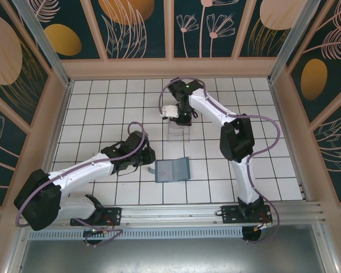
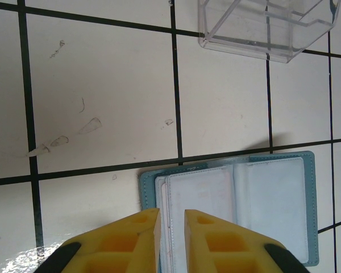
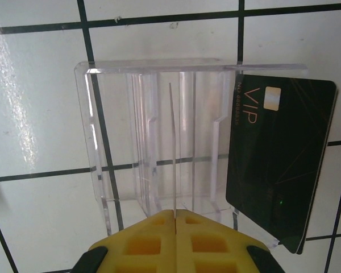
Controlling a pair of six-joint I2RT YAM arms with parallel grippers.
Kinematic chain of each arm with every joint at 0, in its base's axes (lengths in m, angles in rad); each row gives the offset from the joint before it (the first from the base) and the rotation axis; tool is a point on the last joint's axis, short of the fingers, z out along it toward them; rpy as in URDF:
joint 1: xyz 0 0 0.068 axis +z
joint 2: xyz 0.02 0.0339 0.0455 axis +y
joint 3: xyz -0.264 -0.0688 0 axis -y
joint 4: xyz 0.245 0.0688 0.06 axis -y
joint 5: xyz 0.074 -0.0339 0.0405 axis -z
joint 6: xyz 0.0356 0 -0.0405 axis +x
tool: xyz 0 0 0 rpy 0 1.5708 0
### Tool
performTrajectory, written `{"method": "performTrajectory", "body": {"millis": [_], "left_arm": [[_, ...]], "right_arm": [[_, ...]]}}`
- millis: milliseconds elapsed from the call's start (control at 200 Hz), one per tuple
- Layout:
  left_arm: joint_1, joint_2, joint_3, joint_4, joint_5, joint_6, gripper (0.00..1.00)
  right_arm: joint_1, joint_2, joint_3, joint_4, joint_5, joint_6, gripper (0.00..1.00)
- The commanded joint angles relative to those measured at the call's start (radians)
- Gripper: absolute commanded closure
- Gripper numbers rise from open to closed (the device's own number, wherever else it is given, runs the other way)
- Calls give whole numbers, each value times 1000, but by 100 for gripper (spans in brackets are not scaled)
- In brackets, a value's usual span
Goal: Take the credit cards out of the card holder
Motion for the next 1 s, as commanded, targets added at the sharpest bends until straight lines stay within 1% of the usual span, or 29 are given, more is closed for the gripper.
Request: {"method": "performTrajectory", "body": {"millis": [0,270,370,450,470,525,771,991], "left_arm": [[4,7,4,10,-18,21,80],[5,18,15,13,-12,26,80],[4,26,23,10,-8,31,80],[5,26,25,10,-9,32,80],[5,26,25,10,-10,32,80],[5,23,23,8,-11,32,80],[4,6,8,2,-19,26,80],[4,8,12,5,-7,28,80]], "right_arm": [[20,-83,-19,-20,42,15,100],[49,-137,-61,-7,95,29,100],[51,-143,-80,-20,51,20,100],[50,-131,-95,-26,42,17,100],[49,-128,-100,-26,13,15,100],[42,-117,-117,-10,-14,9,100],[24,-38,-107,-3,-66,-14,100],[26,-14,-118,-2,-93,-20,100]]}}
